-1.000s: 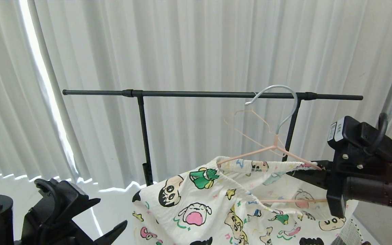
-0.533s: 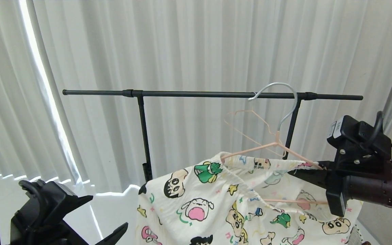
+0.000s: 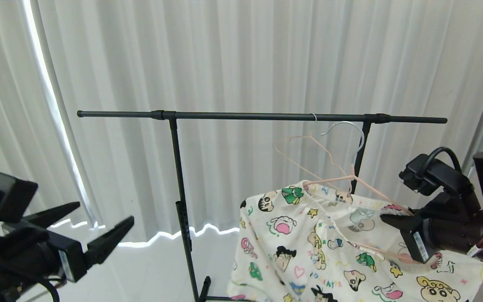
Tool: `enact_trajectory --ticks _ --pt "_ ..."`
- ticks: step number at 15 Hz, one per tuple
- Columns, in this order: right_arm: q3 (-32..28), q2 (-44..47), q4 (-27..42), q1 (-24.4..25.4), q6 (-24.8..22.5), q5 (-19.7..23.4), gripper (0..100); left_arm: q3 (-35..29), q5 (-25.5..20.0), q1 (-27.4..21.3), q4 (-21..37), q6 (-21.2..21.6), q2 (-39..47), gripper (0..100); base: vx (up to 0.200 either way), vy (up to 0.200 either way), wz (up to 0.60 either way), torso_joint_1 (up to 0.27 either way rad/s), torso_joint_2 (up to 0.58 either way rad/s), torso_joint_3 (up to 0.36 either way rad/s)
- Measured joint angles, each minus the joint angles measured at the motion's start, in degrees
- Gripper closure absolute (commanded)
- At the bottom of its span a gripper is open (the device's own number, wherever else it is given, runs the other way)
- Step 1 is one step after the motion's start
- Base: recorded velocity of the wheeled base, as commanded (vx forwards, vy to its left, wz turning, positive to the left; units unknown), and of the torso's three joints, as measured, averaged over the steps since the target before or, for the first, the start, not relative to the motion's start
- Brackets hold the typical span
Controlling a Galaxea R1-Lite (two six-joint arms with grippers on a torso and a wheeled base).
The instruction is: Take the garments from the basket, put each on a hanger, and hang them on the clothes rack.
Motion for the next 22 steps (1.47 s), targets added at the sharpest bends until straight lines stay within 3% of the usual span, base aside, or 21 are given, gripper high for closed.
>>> enact_trajectory --ticks 2,4,6,9,12,15,22 --pt "-1.9 0.2 5.9 -0.2 4.2 -4.5 100 -5.7 -0.3 6.0 5.2 -0.8 0.9 0 0.000 0.000 0.00 0.000 0.00 0.000" --pt "-4.9 0.7 13.9 -0.5 8.0 -9.2 100 -9.6 -0.9 8.4 19.7 1.1 1.5 0 0.000 0.000 0.00 0.000 0.00 0.000" --pt "-8.8 1.5 19.9 -0.7 13.3 -12.9 100 -12.6 0.4 10.1 33.4 6.4 2.1 0 0.000 0.000 0.00 0.000 0.00 0.000" --pt "-12.6 3.6 21.3 -0.7 18.2 -15.6 100 -13.7 1.5 10.8 34.0 8.1 3.7 0 0.000 0.000 0.00 0.000 0.00 0.000" --pt "-13.6 4.9 21.2 -0.5 18.4 -15.7 100 -13.8 1.4 10.9 33.4 8.1 4.1 0 0.000 0.000 0.00 0.000 0.00 0.000" --pt "-14.0 5.7 21.2 -0.5 18.1 -15.7 100 -14.1 1.4 10.8 30.6 8.2 4.8 0 0.000 0.200 0.00 -0.001 0.00 -0.002" --pt "-14.5 6.4 21.1 -0.5 18.1 -15.7 100 -14.1 1.4 9.8 30.5 8.4 5.3 0 0.000 0.200 0.00 0.004 0.01 0.004"
